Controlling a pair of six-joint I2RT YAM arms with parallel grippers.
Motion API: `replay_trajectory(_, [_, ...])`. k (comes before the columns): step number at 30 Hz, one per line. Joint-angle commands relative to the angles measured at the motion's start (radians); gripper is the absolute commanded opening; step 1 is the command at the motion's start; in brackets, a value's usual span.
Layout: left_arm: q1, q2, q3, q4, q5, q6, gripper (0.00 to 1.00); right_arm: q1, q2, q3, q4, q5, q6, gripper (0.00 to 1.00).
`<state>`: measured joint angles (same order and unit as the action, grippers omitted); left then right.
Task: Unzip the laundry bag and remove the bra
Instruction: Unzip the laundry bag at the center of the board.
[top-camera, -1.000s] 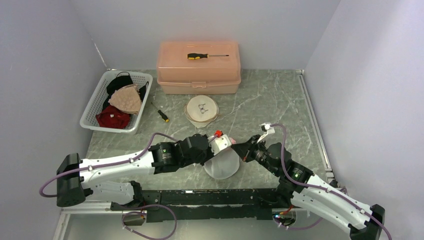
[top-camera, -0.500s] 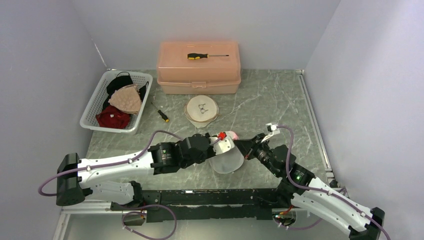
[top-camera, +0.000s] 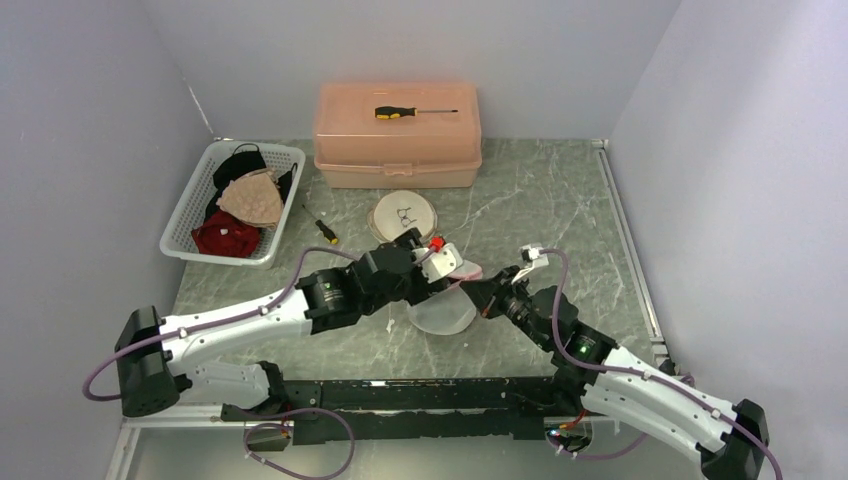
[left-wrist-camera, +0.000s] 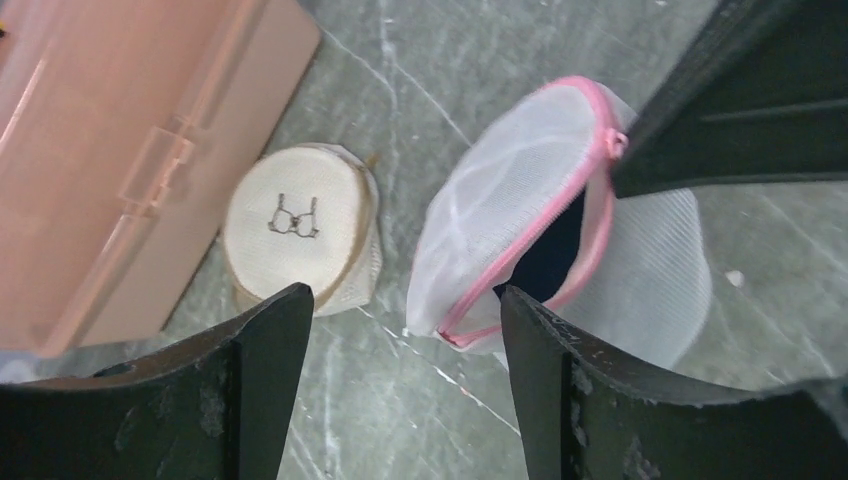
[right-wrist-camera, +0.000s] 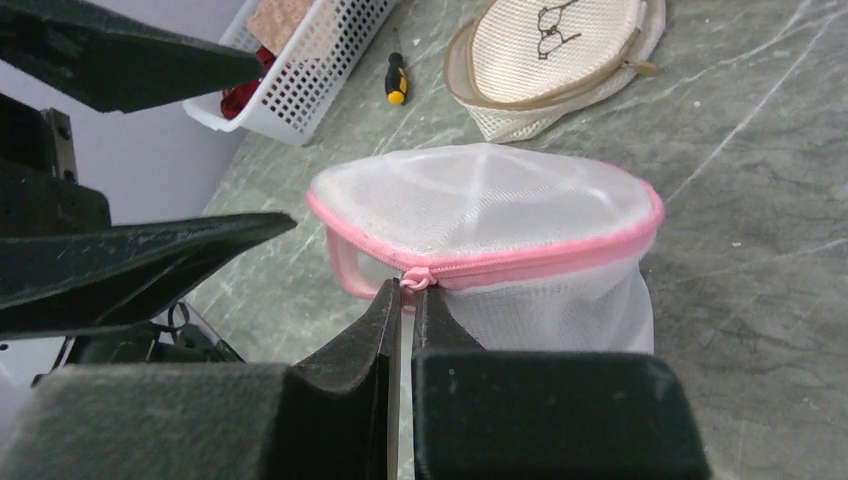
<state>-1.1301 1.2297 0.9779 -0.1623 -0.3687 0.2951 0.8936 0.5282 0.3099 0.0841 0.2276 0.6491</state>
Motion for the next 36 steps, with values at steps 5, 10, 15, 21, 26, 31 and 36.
replay_trajectory(5, [-0.009, -0.152, -0.068, -0.014, 0.29, -0.175, 0.85, 0.005, -0.034, 0.012, -0.008, 0.024, 0.064, 0.0])
replay_trajectory(10, [-0.068, -0.131, -0.076, 0.013, 0.37, -0.11, 0.89, 0.004, -0.026, 0.03, -0.034, 0.008, 0.081, 0.0])
replay_trajectory(15, [-0.158, 0.038, -0.001, 0.024, 0.157, 0.001, 0.93, 0.004, -0.016, 0.038, -0.04, -0.001, 0.091, 0.0])
replay_trajectory(21, [-0.168, 0.165, 0.019, 0.123, -0.05, 0.075, 0.93, 0.004, -0.027, 0.044, -0.045, -0.017, 0.093, 0.0])
replay_trajectory(26, [-0.168, 0.223, 0.02, 0.178, -0.128, 0.114, 0.89, 0.004, -0.038, 0.044, -0.05, -0.034, 0.093, 0.0])
replay_trajectory(31, [-0.198, 0.165, -0.019, 0.25, -0.126, 0.151, 0.9, 0.005, -0.051, 0.037, -0.059, -0.04, 0.092, 0.0])
replay_trajectory(36, [-0.225, 0.075, -0.038, 0.165, -0.068, 0.161, 0.91, 0.004, -0.062, 0.042, -0.075, -0.055, 0.064, 0.0])
